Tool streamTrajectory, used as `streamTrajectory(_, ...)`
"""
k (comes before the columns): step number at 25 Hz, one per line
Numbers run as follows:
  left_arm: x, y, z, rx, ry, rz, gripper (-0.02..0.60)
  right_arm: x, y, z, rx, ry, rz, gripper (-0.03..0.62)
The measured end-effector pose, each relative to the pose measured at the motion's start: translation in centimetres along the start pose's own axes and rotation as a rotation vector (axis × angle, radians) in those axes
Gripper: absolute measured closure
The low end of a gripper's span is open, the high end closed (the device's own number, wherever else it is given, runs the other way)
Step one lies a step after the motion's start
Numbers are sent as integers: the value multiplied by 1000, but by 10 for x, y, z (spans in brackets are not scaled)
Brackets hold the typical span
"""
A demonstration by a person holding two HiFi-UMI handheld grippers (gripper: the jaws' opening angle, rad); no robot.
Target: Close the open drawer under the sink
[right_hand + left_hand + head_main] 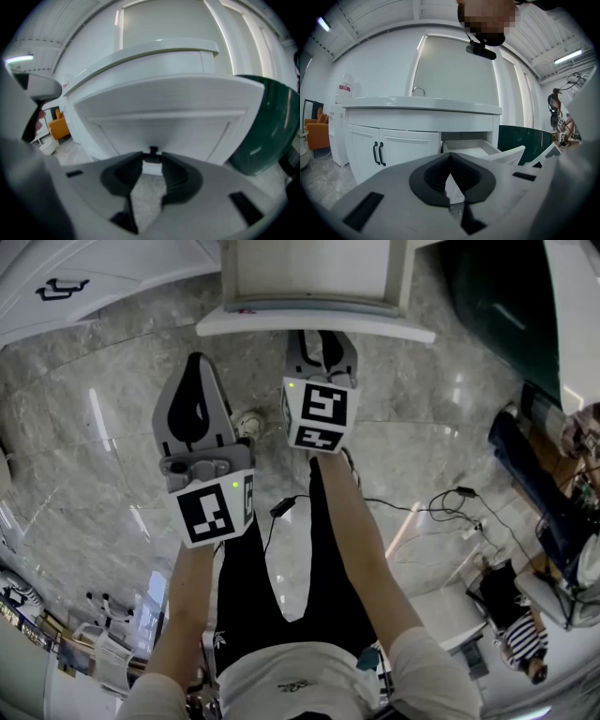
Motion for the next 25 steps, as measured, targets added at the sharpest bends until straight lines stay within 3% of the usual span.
streamTrajectory(10,-3,-3,1,-20,-4,3,561,-8,-6,1,-25,-68,4,451)
streamTrajectory(17,-4,1,-11,-42,-7,6,561,-38,-18,3,-21,-99,80,451)
streamTrajectory(25,-5,9,-22,-76,-1,8,561,-43,-15,3,-4,-114,93,453)
Point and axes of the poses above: the fingertips, and each gripper's own axes: y forward along the fingers, z to its right, x out of its underside, the point moved 3 cm from there along -y, backward along the fingers, and after that the axes turned 9 degrees about x, right-handed, at the moved point
